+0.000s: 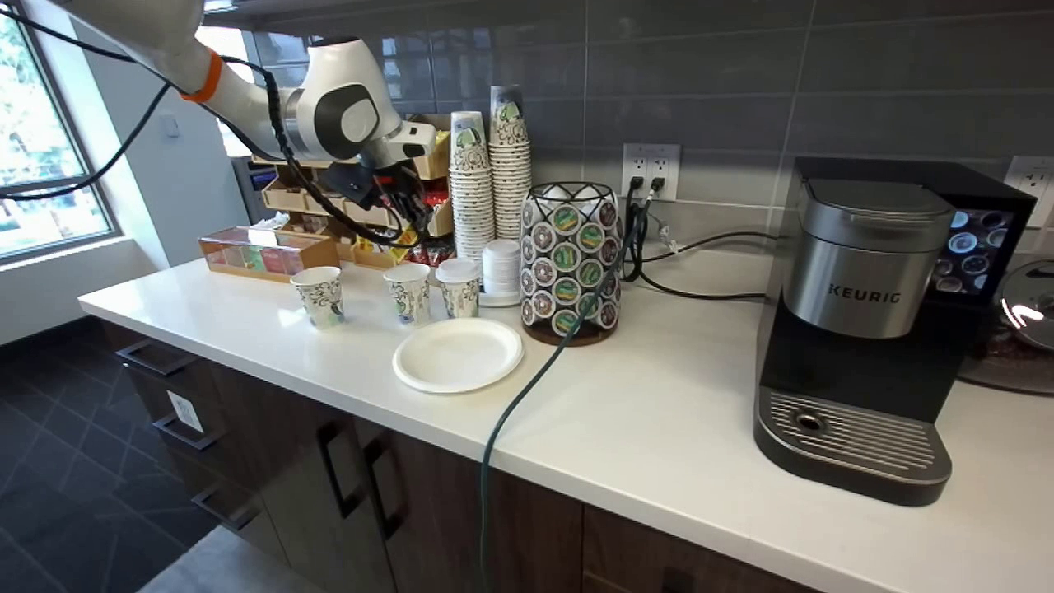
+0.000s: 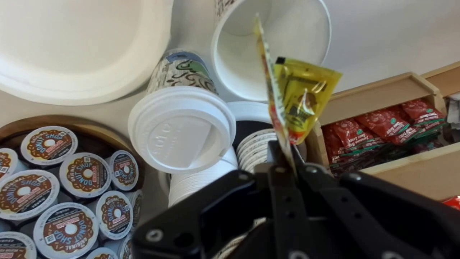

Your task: Move the sachets from the plate to the cup in the middle

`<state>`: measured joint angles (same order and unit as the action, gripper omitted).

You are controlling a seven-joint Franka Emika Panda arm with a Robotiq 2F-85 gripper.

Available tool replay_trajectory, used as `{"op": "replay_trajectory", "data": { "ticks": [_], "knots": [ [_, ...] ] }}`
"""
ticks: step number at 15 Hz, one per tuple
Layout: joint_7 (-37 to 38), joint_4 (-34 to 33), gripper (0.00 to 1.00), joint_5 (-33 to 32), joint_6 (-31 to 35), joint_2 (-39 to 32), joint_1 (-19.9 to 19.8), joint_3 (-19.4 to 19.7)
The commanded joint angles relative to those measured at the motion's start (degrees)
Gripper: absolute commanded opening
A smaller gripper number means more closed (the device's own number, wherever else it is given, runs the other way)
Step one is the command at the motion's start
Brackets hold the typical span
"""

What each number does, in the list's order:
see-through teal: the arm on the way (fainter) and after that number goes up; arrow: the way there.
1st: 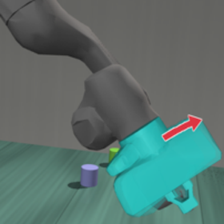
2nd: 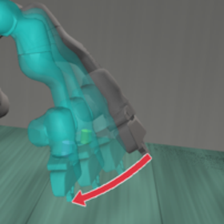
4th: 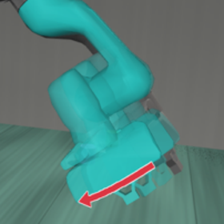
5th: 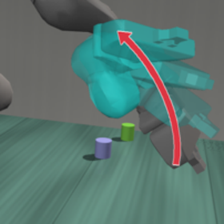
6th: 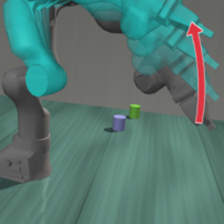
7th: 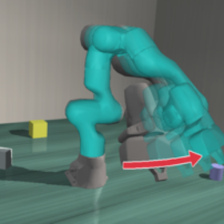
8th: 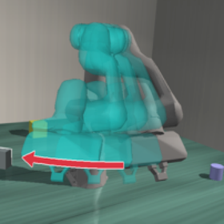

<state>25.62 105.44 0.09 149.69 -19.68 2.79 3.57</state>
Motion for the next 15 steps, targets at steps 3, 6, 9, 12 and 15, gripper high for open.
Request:
{"op": "replay_trajectory", "data": {
  "ticks": [3, 6, 9, 12, 15],
  "knots": [
    [1.51, -3.95, 0.0, -1.07, 2.55, -5.69, 1.81, 2.25],
    [0.9, -4.72, 0.0, -0.58, 2.47, -7.1, 2.03, 2.51],
    [0.66, -4.56, 0.0, -0.21, 1.93, -7.39, 2.25, 2.35],
    [0.63, -4.05, 0.0, -0.03, 1.46, -7.02, 2.53, 2.21],
    [-0.23, -3.66, 0.27, 0.08, 1.28, -6.72, 2.51, 1.92]
  ]
}}
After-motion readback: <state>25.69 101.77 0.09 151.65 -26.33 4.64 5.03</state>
